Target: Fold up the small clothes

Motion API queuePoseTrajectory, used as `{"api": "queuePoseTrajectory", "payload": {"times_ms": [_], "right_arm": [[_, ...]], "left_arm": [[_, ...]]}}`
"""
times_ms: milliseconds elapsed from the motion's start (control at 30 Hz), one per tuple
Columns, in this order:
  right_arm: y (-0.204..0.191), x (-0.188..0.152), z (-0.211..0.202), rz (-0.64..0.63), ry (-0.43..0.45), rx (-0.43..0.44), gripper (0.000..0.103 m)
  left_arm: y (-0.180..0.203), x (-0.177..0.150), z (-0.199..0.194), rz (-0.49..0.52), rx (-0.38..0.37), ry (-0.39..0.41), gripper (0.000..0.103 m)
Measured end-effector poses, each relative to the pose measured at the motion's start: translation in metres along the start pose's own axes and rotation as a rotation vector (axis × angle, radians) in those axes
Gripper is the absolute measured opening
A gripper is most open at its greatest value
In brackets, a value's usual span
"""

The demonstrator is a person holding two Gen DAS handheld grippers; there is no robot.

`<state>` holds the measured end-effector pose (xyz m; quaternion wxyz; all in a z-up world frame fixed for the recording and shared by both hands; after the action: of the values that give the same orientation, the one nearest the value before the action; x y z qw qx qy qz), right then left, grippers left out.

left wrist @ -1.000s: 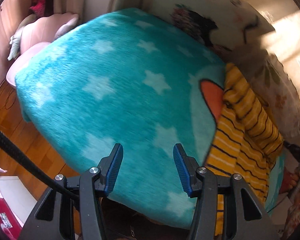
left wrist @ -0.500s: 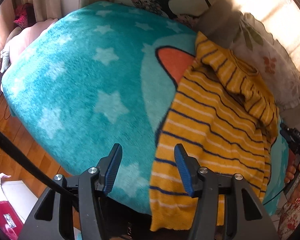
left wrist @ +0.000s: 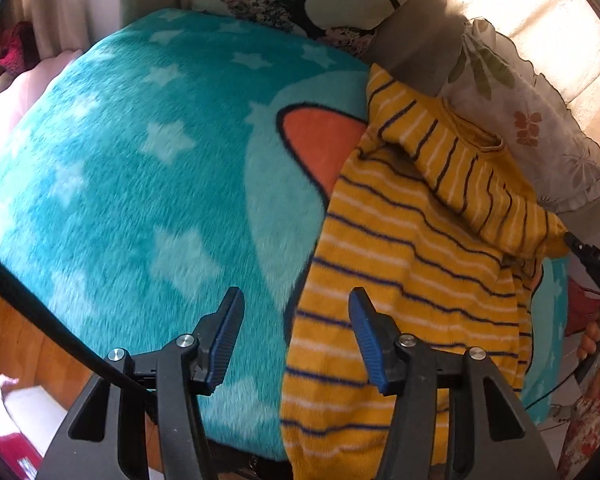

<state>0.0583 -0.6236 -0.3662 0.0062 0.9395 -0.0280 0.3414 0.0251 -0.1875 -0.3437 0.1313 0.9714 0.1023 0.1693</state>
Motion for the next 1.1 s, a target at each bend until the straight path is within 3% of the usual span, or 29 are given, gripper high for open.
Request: {"api": "queuePoseTrajectory", "payload": {"times_ms": [67, 100, 167, 200, 267, 300, 333, 467, 533, 633, 800, 933, 1033, 1100], "right_arm": [[0.019, -0.002, 0.017, -0.034, -0.053, -0.176, 0.006], [0.030, -0.012, 0.030, -0.050, -0.123, -0.278, 0.010], [0.040, -0.034, 0.038, 0.009, -0.188, -0.312, 0.011], [0.039, -0.048, 0.037, 0.101, -0.179, -0.227, 0.017], [0.039, -0.068, 0.032, 0.200, -0.167, -0.157, 0.036], [0.040, -0.081, 0.026, 0.245, -0.158, -0.146, 0.039], [0.041, -0.091, 0.022, 0.280, -0.151, -0.126, 0.042], [0.032, -0.143, 0.012, 0.551, -0.129, 0.113, 0.043], [0.028, -0.162, 0.012, 0.618, -0.131, 0.151, 0.043], [0.017, -0.174, 0.004, 0.679, -0.089, 0.226, 0.043], [-0.033, -0.183, 0.013, 0.696, -0.111, 0.519, 0.044], [-0.054, -0.189, 0.013, 0.710, -0.090, 0.629, 0.044], [-0.060, -0.198, 0.008, 0.698, -0.090, 0.667, 0.044], [-0.063, -0.204, 0.002, 0.651, -0.110, 0.677, 0.044]], "left_arm": [[0.001, 0.009, 0.006, 0.027, -0.003, -0.009, 0.053], [0.000, 0.012, 0.009, 0.034, -0.004, -0.014, 0.053], [0.000, 0.018, 0.017, 0.047, -0.013, -0.030, 0.053], [-0.001, 0.019, 0.021, 0.051, -0.017, -0.040, 0.056], [-0.004, 0.020, 0.034, 0.063, -0.020, -0.079, 0.057], [-0.004, 0.019, 0.039, 0.067, -0.024, -0.096, 0.056], [-0.003, 0.019, 0.047, 0.075, -0.036, -0.124, 0.057], [0.007, 0.017, 0.067, 0.121, -0.084, -0.188, 0.057], [0.015, 0.020, 0.070, 0.159, -0.106, -0.181, 0.058], [0.030, 0.020, 0.075, 0.226, -0.155, -0.202, 0.058], [0.042, 0.015, 0.081, 0.219, -0.231, -0.245, 0.058], [0.042, -0.004, 0.075, 0.195, -0.255, -0.271, 0.058], [0.040, -0.027, 0.068, 0.162, -0.274, -0.279, 0.058], [0.038, -0.042, 0.064, 0.146, -0.280, -0.272, 0.053]]}}
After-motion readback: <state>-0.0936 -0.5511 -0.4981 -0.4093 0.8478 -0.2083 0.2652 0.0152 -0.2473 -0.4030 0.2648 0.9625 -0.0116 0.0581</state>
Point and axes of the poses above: each gripper's, at about its wrist camera, not at the fingertips, and z roughly the way its jaws point, y to its right, x to its top, the point moved 8 cm from there along z, roughly the way its jaws point, and after that the axes turned 12 degrees about -z, right-handed, at the moved point
